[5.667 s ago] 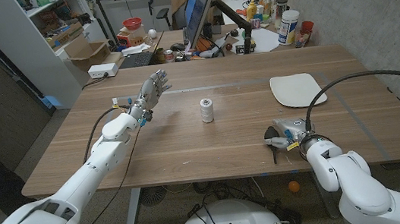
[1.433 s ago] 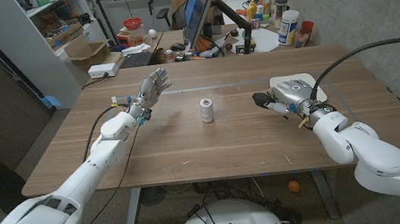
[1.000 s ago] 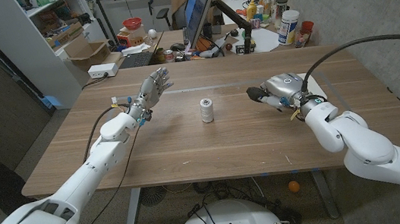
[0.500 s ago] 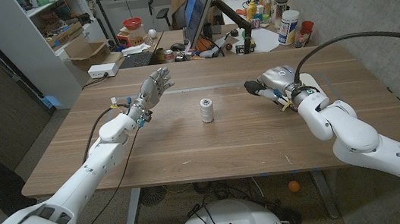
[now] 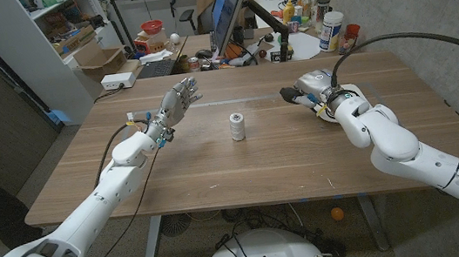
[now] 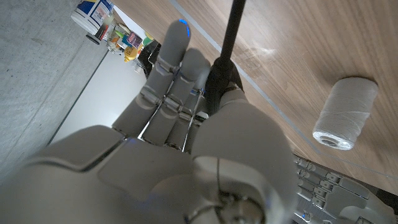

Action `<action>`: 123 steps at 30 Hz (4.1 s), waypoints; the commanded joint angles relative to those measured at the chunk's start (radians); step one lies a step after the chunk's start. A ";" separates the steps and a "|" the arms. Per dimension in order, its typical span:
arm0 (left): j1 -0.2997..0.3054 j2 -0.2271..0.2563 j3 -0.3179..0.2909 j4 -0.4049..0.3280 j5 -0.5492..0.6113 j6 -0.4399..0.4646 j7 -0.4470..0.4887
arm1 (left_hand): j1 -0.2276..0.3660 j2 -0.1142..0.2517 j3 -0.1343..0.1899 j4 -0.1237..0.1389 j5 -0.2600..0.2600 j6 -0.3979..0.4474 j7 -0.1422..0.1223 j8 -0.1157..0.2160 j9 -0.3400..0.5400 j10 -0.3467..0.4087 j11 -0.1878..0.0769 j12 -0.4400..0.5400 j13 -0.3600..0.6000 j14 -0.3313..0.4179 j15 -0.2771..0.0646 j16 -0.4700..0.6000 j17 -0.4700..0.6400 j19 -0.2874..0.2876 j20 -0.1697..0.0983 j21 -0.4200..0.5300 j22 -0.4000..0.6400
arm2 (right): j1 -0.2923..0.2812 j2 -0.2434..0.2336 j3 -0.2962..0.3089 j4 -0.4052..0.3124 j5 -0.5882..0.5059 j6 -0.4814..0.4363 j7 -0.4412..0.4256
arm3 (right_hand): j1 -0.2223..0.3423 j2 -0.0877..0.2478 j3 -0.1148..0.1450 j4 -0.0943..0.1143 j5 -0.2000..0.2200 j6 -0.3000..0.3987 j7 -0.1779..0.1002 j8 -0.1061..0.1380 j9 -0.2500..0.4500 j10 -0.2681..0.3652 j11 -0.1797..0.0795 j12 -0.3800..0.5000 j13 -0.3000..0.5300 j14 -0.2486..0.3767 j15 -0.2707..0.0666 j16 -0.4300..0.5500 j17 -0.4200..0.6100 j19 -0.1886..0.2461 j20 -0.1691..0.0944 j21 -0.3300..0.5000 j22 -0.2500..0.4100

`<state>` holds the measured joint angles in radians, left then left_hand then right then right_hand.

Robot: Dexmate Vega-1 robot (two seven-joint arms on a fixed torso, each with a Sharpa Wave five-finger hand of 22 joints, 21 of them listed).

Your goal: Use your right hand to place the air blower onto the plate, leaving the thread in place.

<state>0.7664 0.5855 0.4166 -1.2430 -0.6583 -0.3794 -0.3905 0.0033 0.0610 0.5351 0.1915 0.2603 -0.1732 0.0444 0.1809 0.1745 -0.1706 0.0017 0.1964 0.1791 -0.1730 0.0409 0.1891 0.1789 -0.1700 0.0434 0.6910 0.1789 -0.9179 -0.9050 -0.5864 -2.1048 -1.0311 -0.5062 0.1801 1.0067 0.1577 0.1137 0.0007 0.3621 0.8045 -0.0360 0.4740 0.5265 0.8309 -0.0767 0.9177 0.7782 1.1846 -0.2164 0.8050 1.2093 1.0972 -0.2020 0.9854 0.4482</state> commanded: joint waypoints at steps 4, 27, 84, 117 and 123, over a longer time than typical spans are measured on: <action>0.045 0.026 -0.014 -0.057 -0.013 -0.009 0.001 | -0.002 0.119 -0.003 0.001 0.003 -0.001 0.005 0.003 0.001 -0.026 0.004 0.003 0.003 -0.002 0.004 0.005 0.003 -0.047 0.003 -0.006 0.004 | 0.071 0.036 -0.035 0.092 -0.056 0.018 -0.040 | 0.012 0.000 0.000 0.007 -0.004 0.010 -0.014 0.007 0.002 0.011 -0.004 -0.004 -0.001 0.000 -0.002 -0.010 -0.001 -0.006 -0.014 0.013 -0.004; 0.064 0.036 -0.011 -0.095 -0.028 -0.027 -0.039 | -0.002 0.118 -0.005 0.001 0.003 0.001 0.004 0.003 0.001 -0.025 0.003 0.003 0.003 -0.001 0.003 0.004 0.003 -0.044 0.003 -0.009 0.004 | 0.168 0.059 -0.076 0.223 -0.122 0.043 -0.051 | 0.022 -0.004 -0.004 0.016 -0.009 0.012 -0.020 0.009 -0.002 0.010 -0.011 -0.010 0.005 -0.005 -0.002 -0.034 -0.004 -0.026 -0.014 0.027 -0.024; 0.084 0.057 -0.007 -0.149 -0.022 -0.014 -0.030 | -0.002 0.118 -0.009 0.001 0.004 0.002 0.004 0.002 0.001 -0.024 0.004 0.002 0.003 0.001 0.004 0.004 0.003 -0.040 0.005 -0.018 0.004 | 0.200 0.041 -0.096 0.393 0.003 -0.263 0.082 | 0.050 -0.003 -0.014 0.036 -0.012 0.018 -0.024 0.022 -0.003 0.027 -0.013 -0.023 0.007 0.010 -0.002 -0.063 0.004 -0.049 -0.014 0.080 -0.058; 0.093 0.064 -0.012 -0.151 -0.024 -0.016 -0.028 | -0.002 0.119 -0.011 0.001 0.004 0.001 0.004 0.002 0.001 -0.025 0.005 0.001 0.003 0.000 0.004 0.003 0.003 -0.039 0.005 -0.023 0.004 | 0.270 0.014 -0.193 0.407 0.256 -0.216 0.041 | 0.072 -0.001 -0.012 0.042 -0.014 0.016 -0.017 0.025 -0.004 0.029 -0.007 -0.029 0.013 0.020 -0.003 -0.077 -0.001 -0.051 -0.014 0.108 -0.082; 0.092 0.063 -0.012 -0.150 -0.027 -0.017 -0.033 | -0.002 0.119 -0.011 0.001 0.005 0.001 0.004 0.002 0.001 -0.025 0.005 0.001 0.003 0.000 0.004 0.003 0.003 -0.039 0.005 -0.024 0.004 | 0.287 0.015 -0.221 0.410 0.230 -0.230 0.056 | 0.076 -0.001 -0.012 0.044 -0.015 0.014 -0.014 0.024 -0.005 0.025 -0.010 -0.030 0.018 0.023 -0.002 -0.077 0.003 -0.055 -0.014 0.114 -0.087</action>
<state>0.8561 0.6474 0.4069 -1.3918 -0.6806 -0.3925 -0.4188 0.0033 0.0610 0.5266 0.1919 0.2603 -0.1696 0.0480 0.1809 0.1724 -0.1706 0.0017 0.1964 0.1791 -0.1730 0.0409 0.1891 0.1789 -0.1702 0.0433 0.6689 0.1789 -0.6611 -0.8855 -0.7655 -1.6993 -0.8047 -0.7469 0.2149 1.0724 0.1529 0.0984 0.0404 0.3426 0.8094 -0.0487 0.4922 0.5196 0.8575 -0.0856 0.8944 0.7900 1.1989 -0.2199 0.7308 1.2081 1.0493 -0.1787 1.0919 0.3616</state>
